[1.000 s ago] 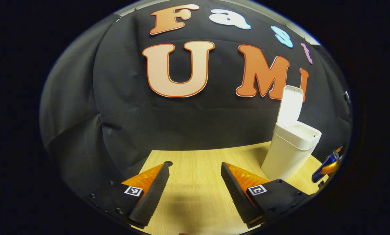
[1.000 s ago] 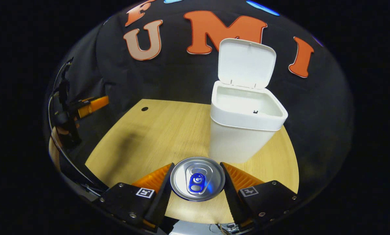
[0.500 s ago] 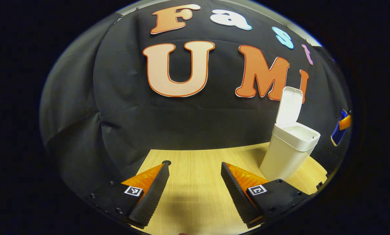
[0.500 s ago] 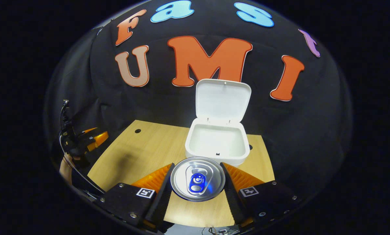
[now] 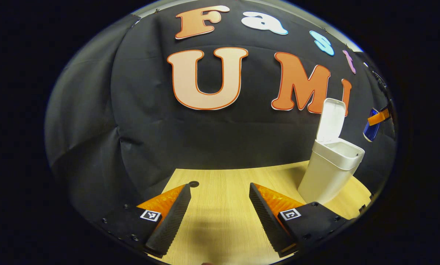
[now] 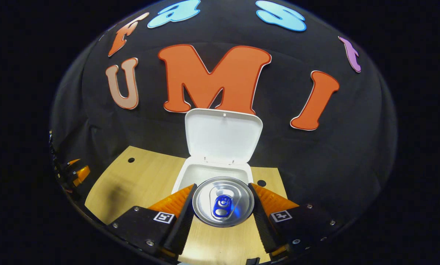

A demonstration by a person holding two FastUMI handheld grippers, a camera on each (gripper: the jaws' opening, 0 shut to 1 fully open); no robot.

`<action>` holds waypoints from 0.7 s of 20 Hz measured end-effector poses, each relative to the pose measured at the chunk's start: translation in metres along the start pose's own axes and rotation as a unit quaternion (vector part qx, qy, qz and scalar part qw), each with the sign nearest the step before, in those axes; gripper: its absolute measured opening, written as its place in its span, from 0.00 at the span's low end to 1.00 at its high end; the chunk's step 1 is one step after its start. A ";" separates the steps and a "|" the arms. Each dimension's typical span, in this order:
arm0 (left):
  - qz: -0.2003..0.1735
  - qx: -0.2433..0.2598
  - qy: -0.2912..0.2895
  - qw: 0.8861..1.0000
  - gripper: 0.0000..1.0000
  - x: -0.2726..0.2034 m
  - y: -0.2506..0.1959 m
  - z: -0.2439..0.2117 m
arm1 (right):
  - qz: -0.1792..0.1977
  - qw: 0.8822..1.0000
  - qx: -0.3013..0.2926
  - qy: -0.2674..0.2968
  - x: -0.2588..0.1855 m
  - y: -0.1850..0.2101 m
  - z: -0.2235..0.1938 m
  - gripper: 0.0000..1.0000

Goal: Press the lid of the desktop garbage bin to open it, pick up the crumpled paper on the desktop and throw it into the bin, then pick up the pop can on the desktop and drop it into the bin, and finally close the garbage bin lid.

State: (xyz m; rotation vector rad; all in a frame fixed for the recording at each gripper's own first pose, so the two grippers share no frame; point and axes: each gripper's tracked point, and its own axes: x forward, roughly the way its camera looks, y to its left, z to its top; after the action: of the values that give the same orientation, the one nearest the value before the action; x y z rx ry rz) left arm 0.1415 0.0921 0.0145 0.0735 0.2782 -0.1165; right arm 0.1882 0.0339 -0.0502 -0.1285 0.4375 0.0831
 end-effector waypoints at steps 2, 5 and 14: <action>0.001 -0.001 0.000 1.000 1.00 0.001 0.002 0.000 | -0.004 1.000 -0.004 0.012 0.016 -0.002 -0.005 0.80; 0.006 0.000 0.001 1.000 1.00 0.002 0.004 -0.001 | -0.010 0.999 -0.016 0.031 0.042 -0.007 -0.014 0.81; 0.008 -0.005 0.008 1.000 1.00 0.003 0.012 -0.007 | -0.020 0.997 0.020 0.073 0.074 -0.015 -0.040 0.88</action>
State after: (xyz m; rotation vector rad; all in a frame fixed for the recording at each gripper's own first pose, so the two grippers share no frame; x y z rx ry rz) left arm 0.1443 0.1039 0.0079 0.0659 0.2935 -0.0977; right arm 0.2395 0.0174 -0.1160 -0.1042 0.5813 0.0253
